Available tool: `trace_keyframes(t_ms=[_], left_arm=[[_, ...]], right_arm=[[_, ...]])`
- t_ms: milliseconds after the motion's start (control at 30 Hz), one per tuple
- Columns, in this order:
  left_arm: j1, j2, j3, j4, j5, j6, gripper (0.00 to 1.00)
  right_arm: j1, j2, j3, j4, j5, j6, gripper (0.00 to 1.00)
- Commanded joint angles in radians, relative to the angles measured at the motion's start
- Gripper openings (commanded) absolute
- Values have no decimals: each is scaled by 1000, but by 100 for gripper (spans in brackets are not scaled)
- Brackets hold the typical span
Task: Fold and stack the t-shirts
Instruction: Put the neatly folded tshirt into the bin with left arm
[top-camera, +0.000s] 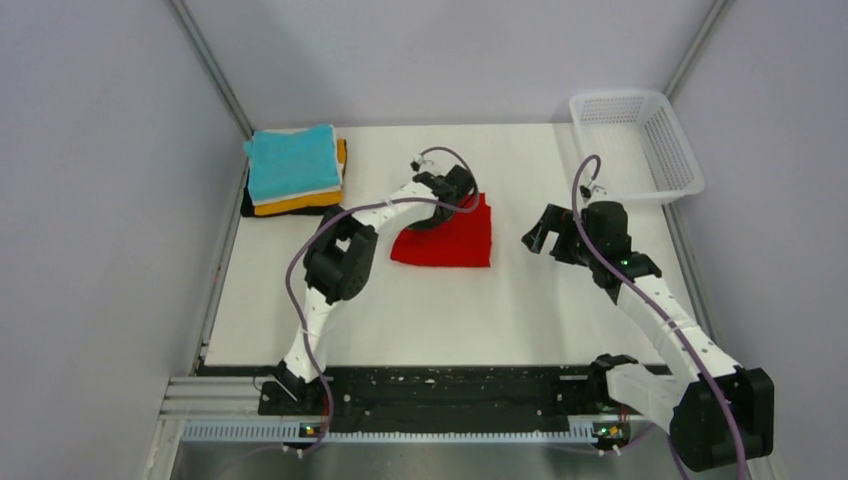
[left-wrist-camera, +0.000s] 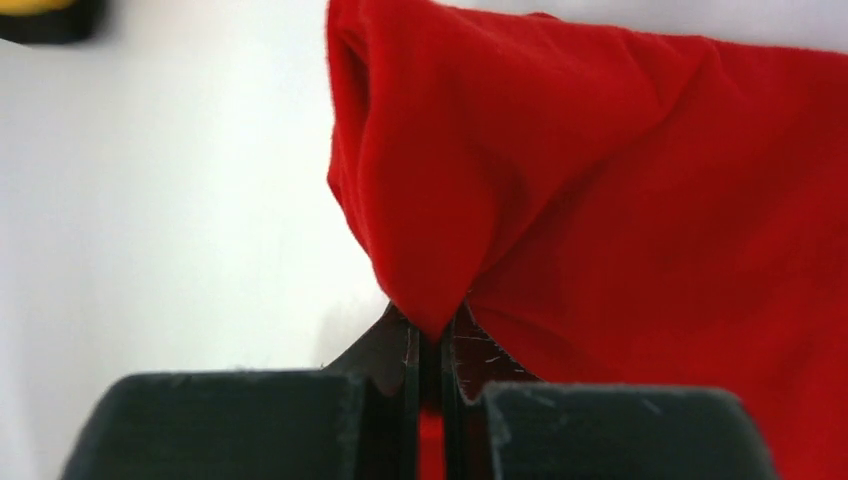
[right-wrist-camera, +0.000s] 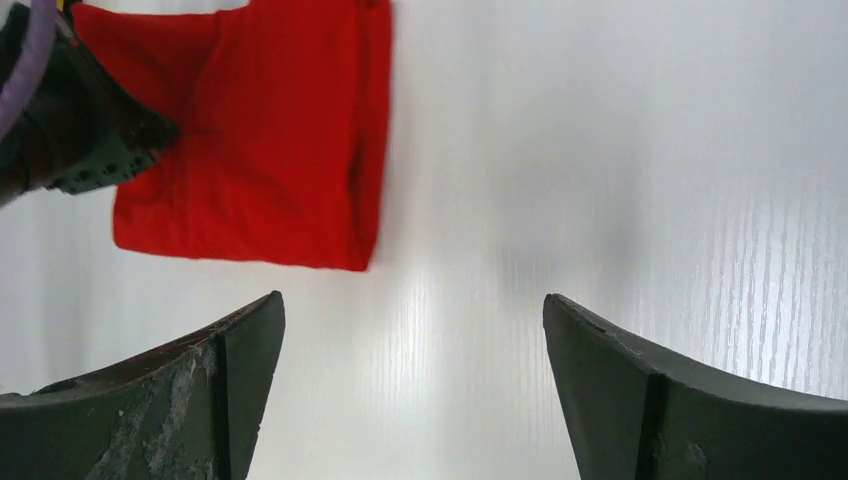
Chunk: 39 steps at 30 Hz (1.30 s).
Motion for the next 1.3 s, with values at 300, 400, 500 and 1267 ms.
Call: trace_keyframes(t_ms=[300,400,500,1267], left_arm=[[282,-223,31,322,-269,664,0],[307,-257,38,410,-268,815,0],[323,-279,44,523,-260,952,0],[433,-284,394,334,-108,917,0]], right_arm=[[-10,-40,-2,20,45,-27,99],[-10,-44,-3,20,55,-27,99],[-10,-46,-2,19,50,-32,99],[-10,-49,1,10,108,-40,99]])
